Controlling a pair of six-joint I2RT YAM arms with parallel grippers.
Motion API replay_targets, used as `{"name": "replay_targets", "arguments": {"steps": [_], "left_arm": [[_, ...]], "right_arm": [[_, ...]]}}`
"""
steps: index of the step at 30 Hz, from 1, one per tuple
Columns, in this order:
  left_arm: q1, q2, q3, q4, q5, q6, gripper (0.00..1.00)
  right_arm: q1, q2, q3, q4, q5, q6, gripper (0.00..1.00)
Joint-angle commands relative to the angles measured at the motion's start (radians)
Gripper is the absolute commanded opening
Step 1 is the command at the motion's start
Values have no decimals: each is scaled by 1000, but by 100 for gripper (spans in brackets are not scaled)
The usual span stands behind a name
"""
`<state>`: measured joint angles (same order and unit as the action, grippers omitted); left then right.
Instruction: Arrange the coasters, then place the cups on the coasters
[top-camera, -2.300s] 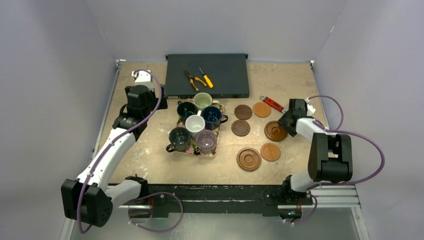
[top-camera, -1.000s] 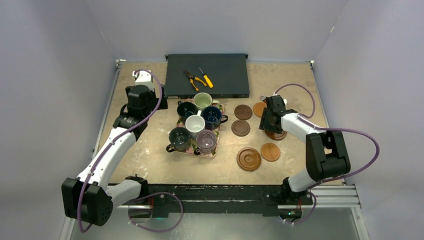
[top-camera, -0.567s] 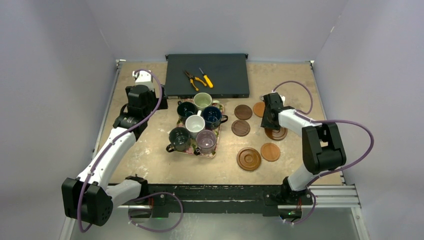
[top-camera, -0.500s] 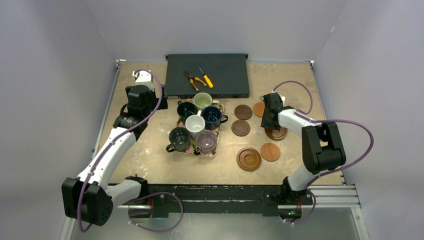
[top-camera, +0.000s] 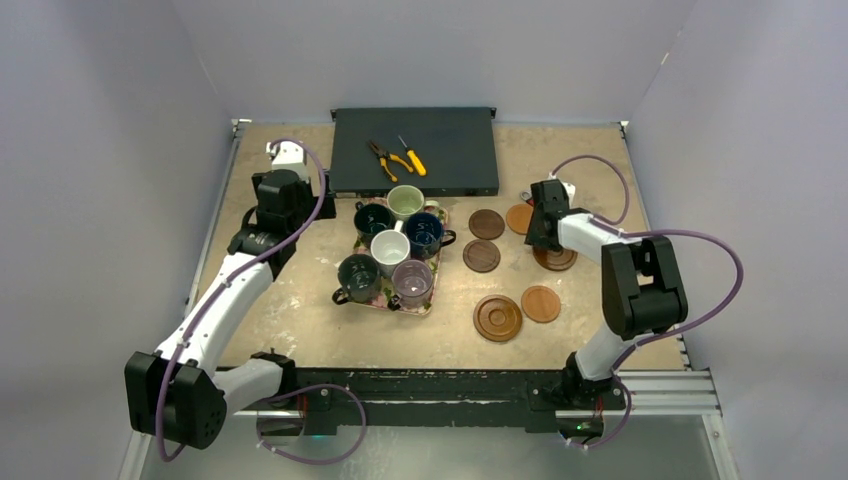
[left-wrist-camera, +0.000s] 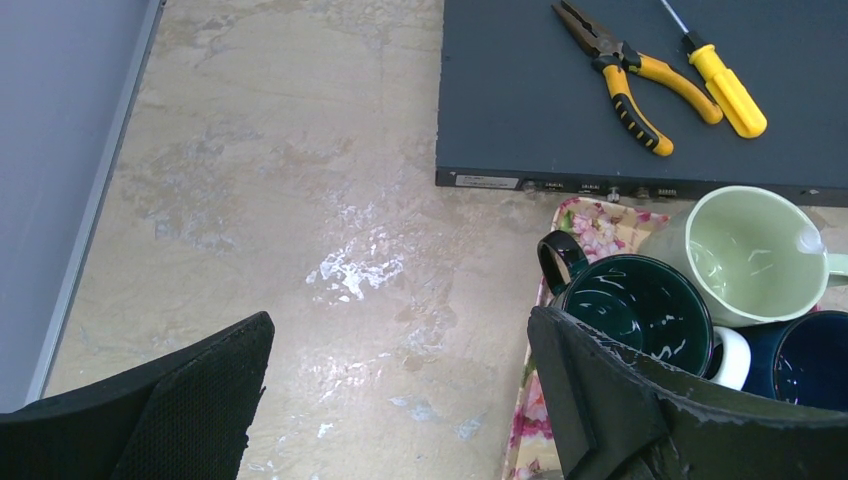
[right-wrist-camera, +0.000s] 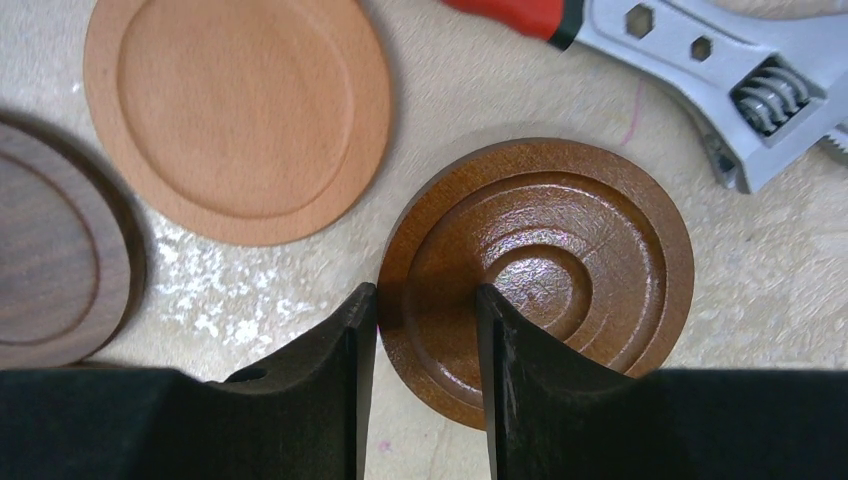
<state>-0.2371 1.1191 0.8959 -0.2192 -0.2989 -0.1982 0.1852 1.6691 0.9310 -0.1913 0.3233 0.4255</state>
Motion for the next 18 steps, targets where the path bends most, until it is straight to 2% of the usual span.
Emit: {"name": "replay_targets", "arguments": {"steps": [1,11,14,18], "left_arm": [[-5,7,37,9,-11,2,99],[-6,14,38,10,-9,2,99],[-5,15,38,10,-8,2,99],[-5,16,38,11,-8,2,99]], "right_arm": [[-45,8,3,44,-23,-1,24],[-120,-3,-5,134,-138,-28,23],[-119,11,5,152,-160,-32,15],[-119,15,7,167,-181,-35,15]]}}
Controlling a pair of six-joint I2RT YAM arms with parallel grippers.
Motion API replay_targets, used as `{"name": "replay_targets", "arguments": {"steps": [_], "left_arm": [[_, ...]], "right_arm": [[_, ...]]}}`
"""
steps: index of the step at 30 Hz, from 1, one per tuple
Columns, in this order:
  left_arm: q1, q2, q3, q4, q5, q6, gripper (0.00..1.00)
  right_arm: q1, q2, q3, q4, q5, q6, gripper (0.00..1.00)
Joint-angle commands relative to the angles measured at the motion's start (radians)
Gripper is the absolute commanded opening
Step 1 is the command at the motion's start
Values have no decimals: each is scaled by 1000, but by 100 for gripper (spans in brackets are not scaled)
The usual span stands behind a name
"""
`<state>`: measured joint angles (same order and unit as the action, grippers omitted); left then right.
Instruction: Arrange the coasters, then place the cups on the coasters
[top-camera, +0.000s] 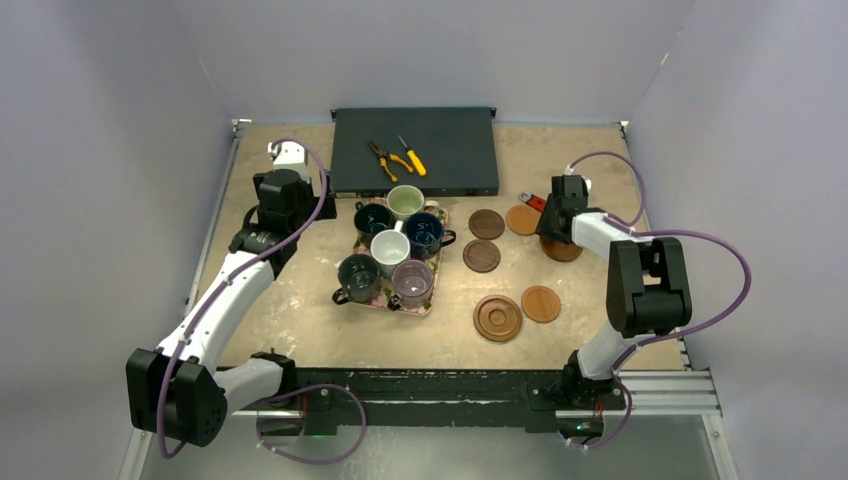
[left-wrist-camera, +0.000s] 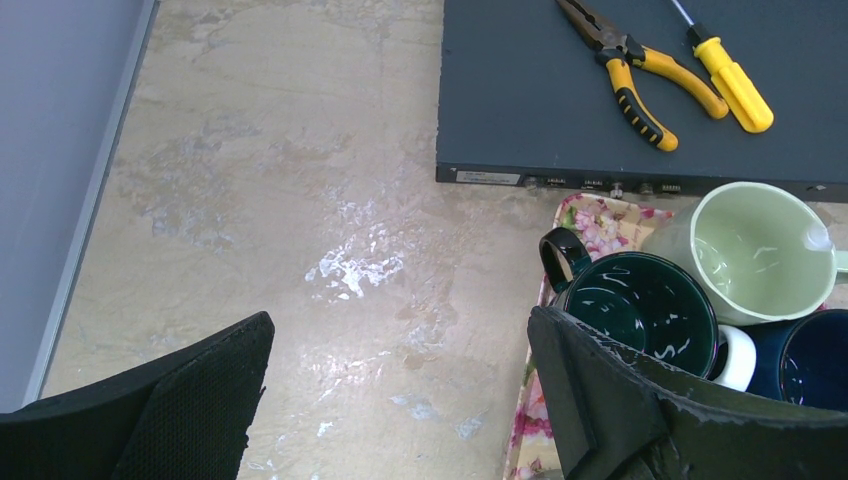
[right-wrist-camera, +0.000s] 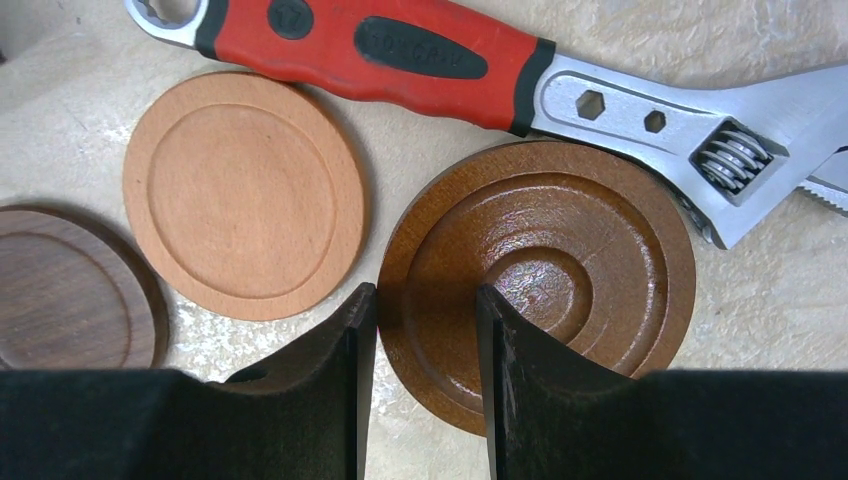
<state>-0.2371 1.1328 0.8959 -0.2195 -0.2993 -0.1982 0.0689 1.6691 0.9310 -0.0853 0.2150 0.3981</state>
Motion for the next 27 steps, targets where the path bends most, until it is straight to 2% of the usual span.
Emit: {"name": "replay_targets", "arguments": {"steps": [1,13,20,27], "left_arm": [[-6,2,38,11,-8,2,99],[-5,2,39,11,-3,2,99],[-5,2,39,11,-1,0,99],[-5,-2,39,11,5,-2,99]], "right_arm": [[-2,15,6,65,-75,-8,15],[0,21,3,82,-58,-32,15],[5,2,-5,-6,81,31,15],[4,10,-34,20,73,33,15]]}}
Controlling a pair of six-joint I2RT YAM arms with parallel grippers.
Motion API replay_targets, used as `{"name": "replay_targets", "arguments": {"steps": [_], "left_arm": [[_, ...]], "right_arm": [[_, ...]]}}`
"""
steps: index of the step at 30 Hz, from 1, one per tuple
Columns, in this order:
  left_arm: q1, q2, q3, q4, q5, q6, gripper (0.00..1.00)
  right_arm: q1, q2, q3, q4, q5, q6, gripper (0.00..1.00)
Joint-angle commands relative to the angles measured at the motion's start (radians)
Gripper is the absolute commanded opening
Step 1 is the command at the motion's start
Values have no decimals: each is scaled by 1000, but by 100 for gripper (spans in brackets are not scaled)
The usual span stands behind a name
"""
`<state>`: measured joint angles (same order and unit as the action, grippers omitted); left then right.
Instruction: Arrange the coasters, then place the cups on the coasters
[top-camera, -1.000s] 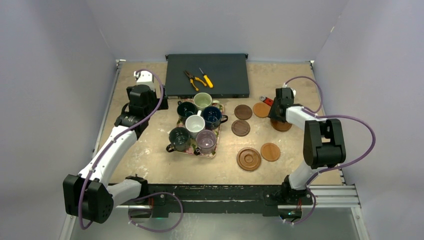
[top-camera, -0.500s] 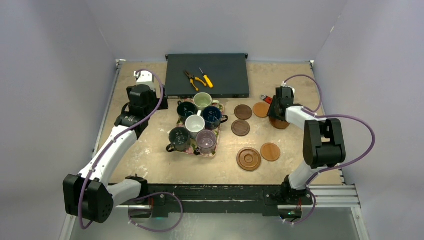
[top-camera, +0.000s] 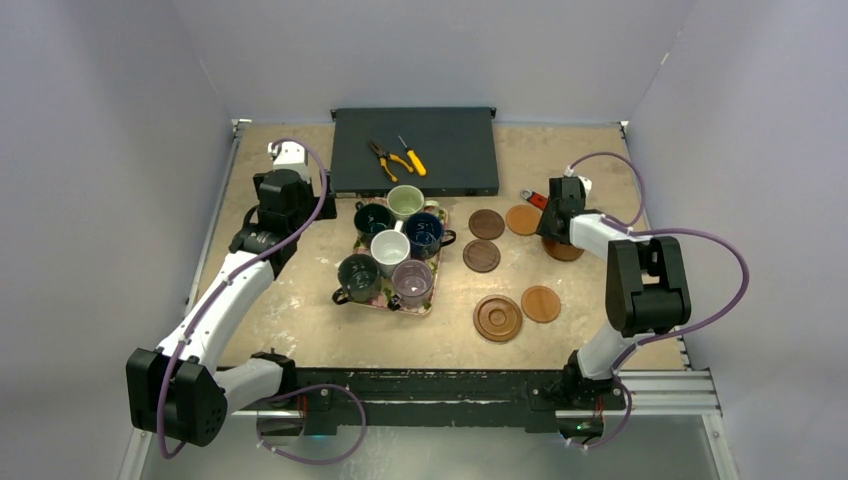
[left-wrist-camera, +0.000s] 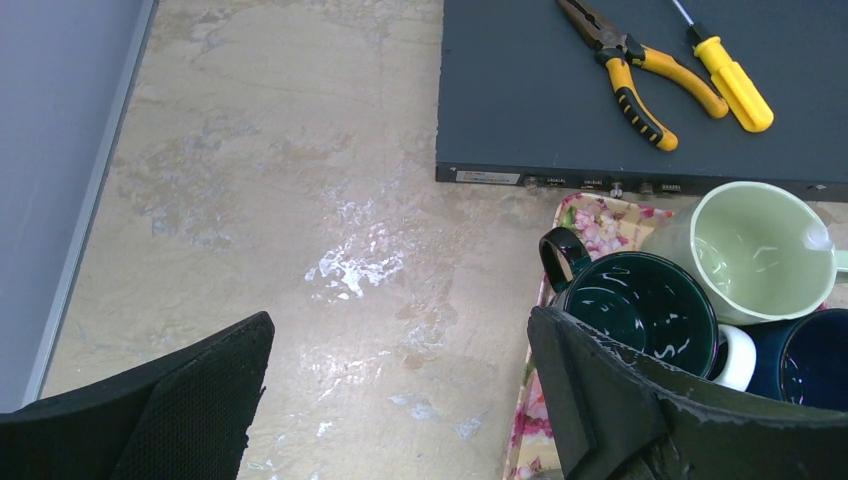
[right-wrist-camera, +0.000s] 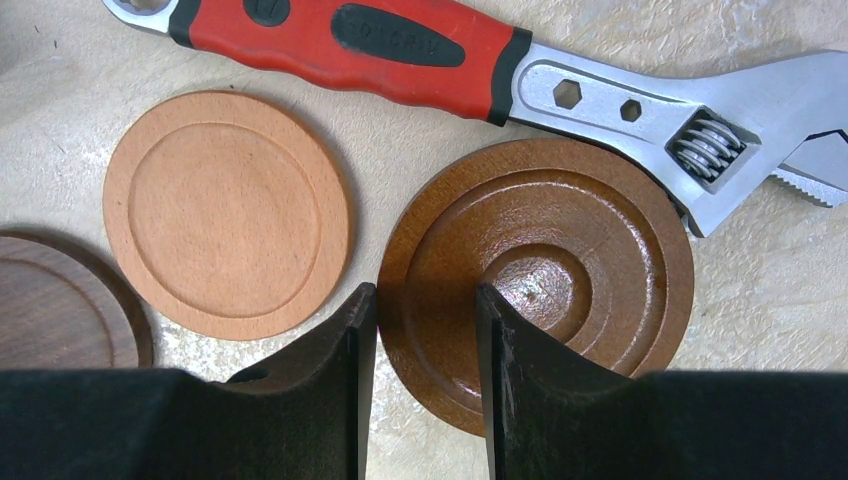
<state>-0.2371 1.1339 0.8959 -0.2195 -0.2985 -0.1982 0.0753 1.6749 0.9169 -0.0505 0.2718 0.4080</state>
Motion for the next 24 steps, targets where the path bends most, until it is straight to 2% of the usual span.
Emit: {"name": "replay_targets", "arguments": {"steps": [1,6,24], "left_arm": [[-5,-4,40,11,4,-2,99],[-5,-4,39,12,4,-1,99],[-5,0,39,11,6,-1,99]], "right_arm": [[-2,11,-16,-4,5,14,15],[5,35,9,13,-56,0,14],[50,77,43,28,-49,-7,10]]}}
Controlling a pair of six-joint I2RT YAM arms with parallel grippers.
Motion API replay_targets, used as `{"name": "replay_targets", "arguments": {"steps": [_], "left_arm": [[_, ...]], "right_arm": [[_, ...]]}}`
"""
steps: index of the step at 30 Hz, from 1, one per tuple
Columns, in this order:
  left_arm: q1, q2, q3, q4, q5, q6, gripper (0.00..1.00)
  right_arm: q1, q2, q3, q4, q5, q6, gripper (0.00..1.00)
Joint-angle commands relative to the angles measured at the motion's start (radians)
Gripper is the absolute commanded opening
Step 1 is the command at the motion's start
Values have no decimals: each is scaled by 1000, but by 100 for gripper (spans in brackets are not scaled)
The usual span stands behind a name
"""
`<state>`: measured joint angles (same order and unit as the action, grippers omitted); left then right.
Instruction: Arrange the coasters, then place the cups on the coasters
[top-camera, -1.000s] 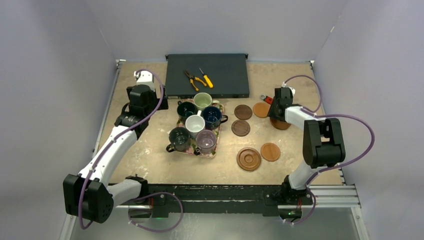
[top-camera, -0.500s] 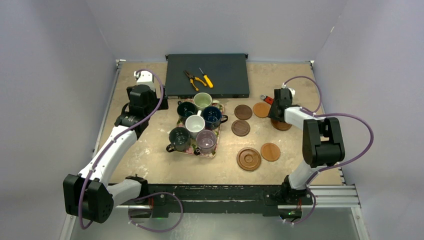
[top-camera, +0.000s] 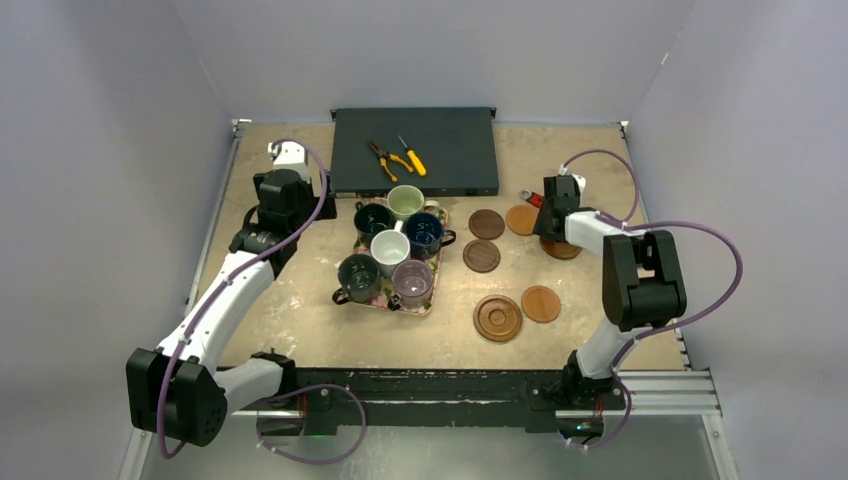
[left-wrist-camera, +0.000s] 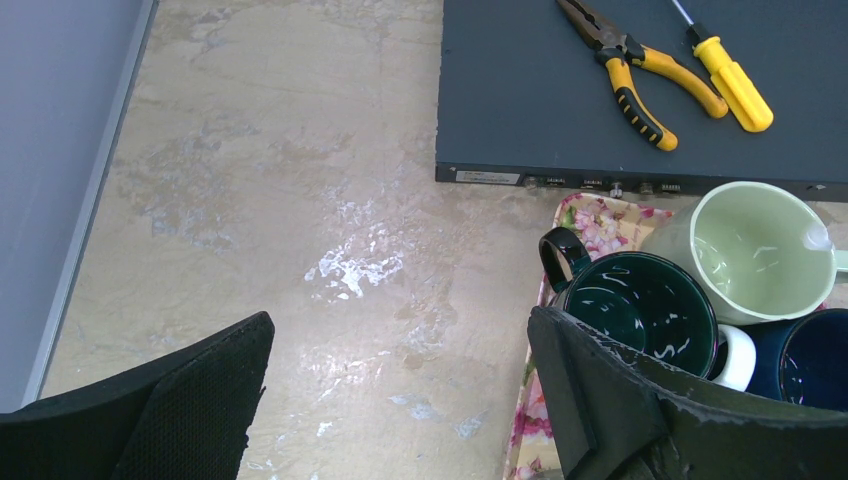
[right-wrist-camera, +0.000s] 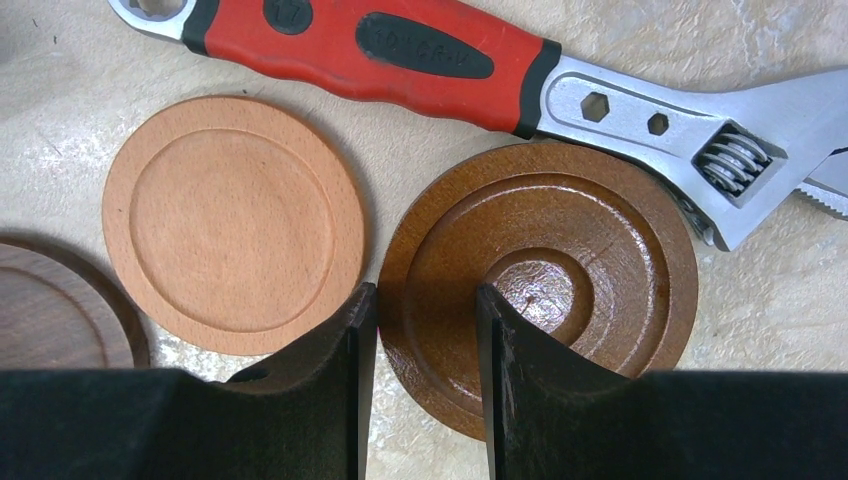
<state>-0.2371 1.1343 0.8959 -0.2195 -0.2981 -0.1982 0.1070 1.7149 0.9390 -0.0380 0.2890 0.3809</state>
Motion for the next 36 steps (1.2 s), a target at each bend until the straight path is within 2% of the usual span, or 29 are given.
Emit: {"name": "replay_targets", "arguments": {"steps": [1,19,23,36], "left_arm": [[-6,-1,38,11,5,-1,99],[-5,1,40,12,2,0,99],[-6,-1,40,10,2,0,99],[-5,-4,40,10,4,-1,99]], "right_arm": [[21,37,22,16,-65,21,10],[45,47,34,7,-24,49,10],[45,36,32,-33,10,90,14],[56,-16,-16,-69,-31,120,25]]}}
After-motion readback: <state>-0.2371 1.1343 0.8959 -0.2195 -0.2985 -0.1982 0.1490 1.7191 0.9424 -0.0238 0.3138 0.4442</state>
